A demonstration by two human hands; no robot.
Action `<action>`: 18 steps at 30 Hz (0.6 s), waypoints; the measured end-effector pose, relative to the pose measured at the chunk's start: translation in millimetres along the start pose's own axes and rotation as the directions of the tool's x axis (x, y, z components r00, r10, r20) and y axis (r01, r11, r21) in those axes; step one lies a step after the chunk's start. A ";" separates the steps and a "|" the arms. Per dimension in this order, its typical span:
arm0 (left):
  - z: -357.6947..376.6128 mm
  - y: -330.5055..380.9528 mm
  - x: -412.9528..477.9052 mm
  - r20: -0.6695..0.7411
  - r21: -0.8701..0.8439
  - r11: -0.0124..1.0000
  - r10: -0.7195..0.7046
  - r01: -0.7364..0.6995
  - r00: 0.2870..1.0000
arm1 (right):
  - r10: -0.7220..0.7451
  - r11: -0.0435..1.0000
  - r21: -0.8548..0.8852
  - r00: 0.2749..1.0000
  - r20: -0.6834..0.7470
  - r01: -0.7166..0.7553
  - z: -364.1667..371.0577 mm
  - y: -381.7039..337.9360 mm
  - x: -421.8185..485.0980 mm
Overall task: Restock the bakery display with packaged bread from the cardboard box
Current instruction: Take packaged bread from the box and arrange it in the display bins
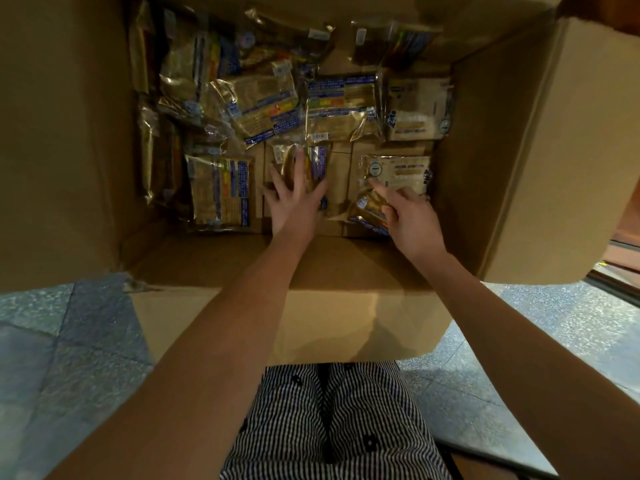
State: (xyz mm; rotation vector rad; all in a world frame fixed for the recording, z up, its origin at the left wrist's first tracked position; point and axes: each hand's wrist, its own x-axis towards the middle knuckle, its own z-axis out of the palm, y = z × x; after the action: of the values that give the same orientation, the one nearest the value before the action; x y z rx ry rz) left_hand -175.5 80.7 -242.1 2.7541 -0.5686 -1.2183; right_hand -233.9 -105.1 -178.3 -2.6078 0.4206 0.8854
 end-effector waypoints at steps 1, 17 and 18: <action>-2.6 -3.0 -3.9 -0.024 -0.041 0.999 0.007 -0.008 1.000 | 0.011 1.000 0.011 1.000 0.003 -0.011 -0.9 -0.5 1.1; -136.9 -13.7 -145.3 -0.157 -0.965 0.251 -0.307 -0.079 0.939 | 0.168 0.900 0.432 0.959 -0.228 -0.055 -92.2 -71.0 -85.5; -143.4 -14.4 -158.1 -0.150 -0.978 0.187 -0.319 -0.092 0.936 | 0.145 0.887 0.462 0.954 -0.261 -0.008 -100.0 -75.8 -94.5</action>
State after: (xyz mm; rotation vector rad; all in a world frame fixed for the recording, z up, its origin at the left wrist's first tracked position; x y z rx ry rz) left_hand -164.1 140.3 -36.9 1.6948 0.4308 -0.6346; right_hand -224.2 -63.9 -27.1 -2.2851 0.7204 0.3584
